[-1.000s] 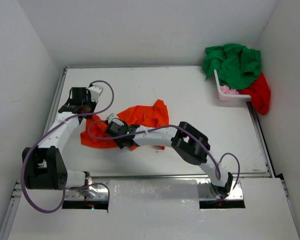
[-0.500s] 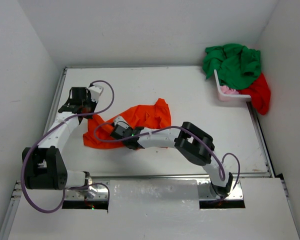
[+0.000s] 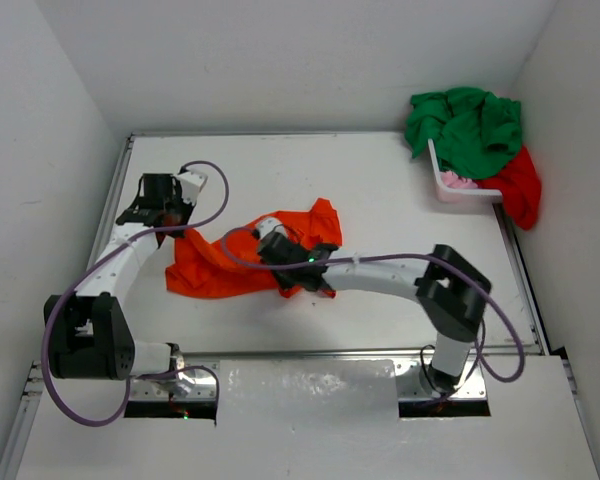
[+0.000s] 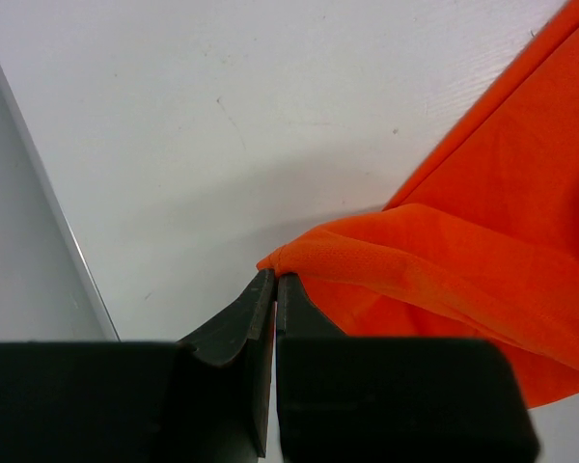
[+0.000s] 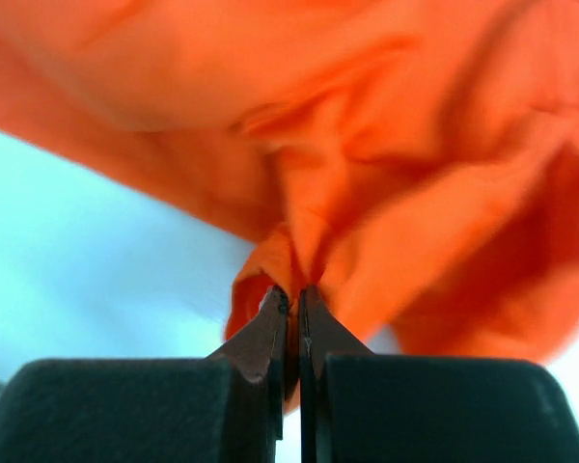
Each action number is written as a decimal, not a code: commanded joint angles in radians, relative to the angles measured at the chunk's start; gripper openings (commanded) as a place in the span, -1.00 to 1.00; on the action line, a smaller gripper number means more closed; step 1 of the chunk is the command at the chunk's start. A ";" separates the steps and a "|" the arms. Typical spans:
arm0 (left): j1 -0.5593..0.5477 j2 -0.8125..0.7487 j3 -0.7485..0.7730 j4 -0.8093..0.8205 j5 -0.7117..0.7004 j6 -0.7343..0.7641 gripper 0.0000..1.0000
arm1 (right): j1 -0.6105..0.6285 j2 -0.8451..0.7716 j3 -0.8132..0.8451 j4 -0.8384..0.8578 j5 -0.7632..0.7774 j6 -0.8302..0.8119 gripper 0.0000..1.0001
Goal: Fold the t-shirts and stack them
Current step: Flatten out the tshirt
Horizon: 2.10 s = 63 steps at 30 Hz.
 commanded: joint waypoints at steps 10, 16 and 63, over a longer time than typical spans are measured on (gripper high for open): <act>-0.001 -0.159 0.424 -0.306 0.399 0.151 -1.00 | -0.279 -0.715 -0.109 -0.017 0.095 -0.131 -1.00; -0.001 -0.227 0.725 -0.522 0.566 0.191 -1.00 | -0.279 -0.925 0.035 -0.097 0.195 -0.255 -1.00; -0.001 0.668 1.606 0.146 0.250 -0.207 -1.00 | -0.944 0.141 1.168 0.572 -0.312 -0.154 -1.00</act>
